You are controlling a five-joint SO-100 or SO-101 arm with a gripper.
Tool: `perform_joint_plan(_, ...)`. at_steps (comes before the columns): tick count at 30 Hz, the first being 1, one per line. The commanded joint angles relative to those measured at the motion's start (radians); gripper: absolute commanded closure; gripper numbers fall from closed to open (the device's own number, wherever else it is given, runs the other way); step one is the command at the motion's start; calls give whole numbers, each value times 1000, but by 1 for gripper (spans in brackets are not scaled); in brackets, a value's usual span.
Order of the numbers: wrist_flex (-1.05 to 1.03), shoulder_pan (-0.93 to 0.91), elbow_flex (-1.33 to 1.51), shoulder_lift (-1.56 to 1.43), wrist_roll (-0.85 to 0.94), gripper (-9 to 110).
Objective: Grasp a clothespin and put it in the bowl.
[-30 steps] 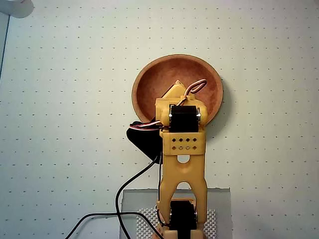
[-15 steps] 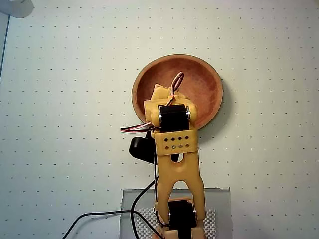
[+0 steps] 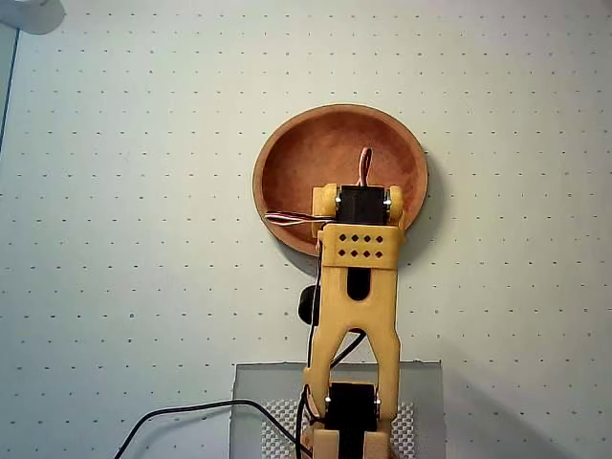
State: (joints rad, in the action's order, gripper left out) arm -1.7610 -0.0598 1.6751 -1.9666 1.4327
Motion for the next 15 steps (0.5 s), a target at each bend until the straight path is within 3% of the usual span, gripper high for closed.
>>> perform_joint_plan(1,-20,-17,15,-6,54,104)
perform_joint_plan(8,-2,-8,18,18,117,104)
perform_joint_plan(15,215,-20,18,126,175,104)
